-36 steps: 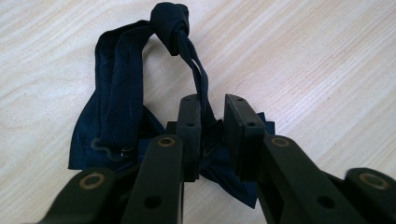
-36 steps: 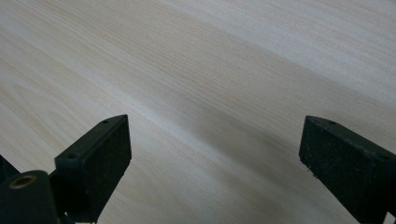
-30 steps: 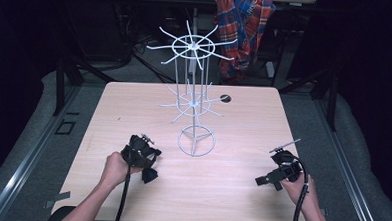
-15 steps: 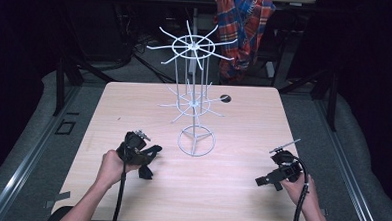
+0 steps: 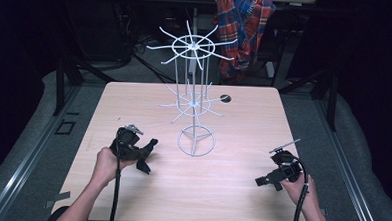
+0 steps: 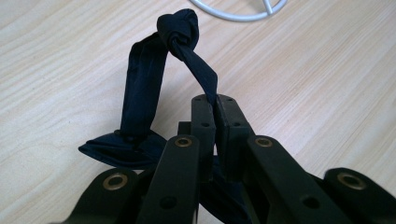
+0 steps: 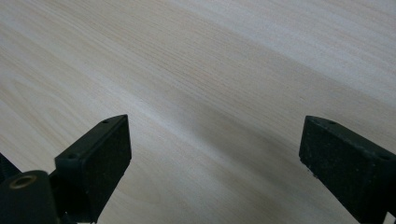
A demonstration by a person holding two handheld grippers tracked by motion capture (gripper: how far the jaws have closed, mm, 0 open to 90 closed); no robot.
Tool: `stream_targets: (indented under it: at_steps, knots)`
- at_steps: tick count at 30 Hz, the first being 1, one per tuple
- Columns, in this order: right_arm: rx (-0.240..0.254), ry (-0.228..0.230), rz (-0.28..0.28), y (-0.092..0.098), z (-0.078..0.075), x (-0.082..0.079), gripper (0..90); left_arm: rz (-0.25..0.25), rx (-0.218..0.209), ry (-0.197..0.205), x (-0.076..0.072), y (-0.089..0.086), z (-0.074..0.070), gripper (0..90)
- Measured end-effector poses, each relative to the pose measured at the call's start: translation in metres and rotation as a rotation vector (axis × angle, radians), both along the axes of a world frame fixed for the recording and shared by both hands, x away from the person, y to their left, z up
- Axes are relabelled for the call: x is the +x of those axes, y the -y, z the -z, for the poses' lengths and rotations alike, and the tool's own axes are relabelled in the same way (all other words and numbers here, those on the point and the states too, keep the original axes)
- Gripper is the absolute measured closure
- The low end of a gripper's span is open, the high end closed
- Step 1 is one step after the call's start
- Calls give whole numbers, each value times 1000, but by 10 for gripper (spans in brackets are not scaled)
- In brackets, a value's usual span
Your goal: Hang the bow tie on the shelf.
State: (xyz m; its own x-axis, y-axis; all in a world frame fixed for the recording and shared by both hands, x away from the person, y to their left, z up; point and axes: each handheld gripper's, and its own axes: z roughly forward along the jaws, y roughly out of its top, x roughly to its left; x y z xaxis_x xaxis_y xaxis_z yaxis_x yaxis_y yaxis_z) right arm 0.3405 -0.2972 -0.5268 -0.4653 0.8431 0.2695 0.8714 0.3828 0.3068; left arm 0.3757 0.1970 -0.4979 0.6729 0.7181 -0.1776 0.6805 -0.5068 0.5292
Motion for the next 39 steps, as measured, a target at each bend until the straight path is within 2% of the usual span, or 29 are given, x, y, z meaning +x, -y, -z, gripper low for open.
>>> stream_targets:
  at_steps: [3, 4, 5, 7, 8, 9, 11, 13, 14, 16, 18, 19, 22, 25, 26, 28, 30, 31, 32, 34, 36, 39]
  knots:
    - [-5, 0, -1, 0, 0, 0, 88, -10, -19, 4, 0, -1, -2, 869]
    - [14, 15, 30, -1, 2, -1, 87, -10, -21, 8, 0, -2, -3, 869]
    - [-7, 17, 25, -1, 1, -1, 88, -11, -23, 8, 0, -2, -3, 869]
    - [3, 8, 13, 0, 1, -1, 88, -14, -27, 10, 1, -3, -4, 869]
    - [-13, -2, -11, 1, -1, 0, 88, -14, -27, 14, 1, -4, -5, 869]
    - [-20, 18, 4, 0, 1, 0, 88, -14, -27, 14, 1, -4, -5, 869]
    - [-39, 5, -20, 1, -1, 1, 88, -25, -44, 23, 3, -6, -8, 869]
    - [-2, 1, -1, 0, -1, 0, 88, -33, -54, 32, 3, -9, -11, 869]
    - [-20, 17, 2, 1, 0, 0, 88, -40, -62, 37, 3, -10, -12, 869]
    - [-5, 31, 29, 0, 1, -1, 88, -50, -72, 47, 2, -12, -13, 869]
    - [-29, 20, 0, 2, -1, 0, 88, -56, -80, 60, 2, -14, -16, 869]
    - [-9, 38, 33, 0, 0, -2, 87, -60, -85, 62, 2, -14, -16, 869]
    - [-30, 27, -2, 2, -2, 0, 86, -62, -96, 68, 2, -16, -20, 869]
    - [-22, 42, 22, 0, -1, -2, 87, -70, -108, 80, 2, -17, -22, 869]
    - [-36, 37, -1, 1, -2, -1, 87, -72, -111, 80, 2, -18, -22, 869]
    - [-25, 49, 19, 1, -2, -2, 84, -78, -117, 85, 2, -19, -23, 869]
    - [-41, 44, -7, 2, -4, -1, 81, -81, -121, 92, 2, -20, -25, 869]
    - [-25, 63, 21, 1, -2, -2, 78, -86, -130, 94, 2, -20, -26, 869]
    - [-24, 65, 25, 0, -2, -2, 72, -89, -135, 95, 2, -21, -26, 870]
    - [-21, 62, 24, 0, -2, -2, 70, -91, -145, 98, 2, -22, -28, 870]
    - [-35, 43, -12, 2, -4, 0, 64, -91, -152, 101, 2, -23, -29, 871]
    - [-30, 46, -3, 1, -3, -1, 58, -93, -163, 106, 2, -23, -31, 872]
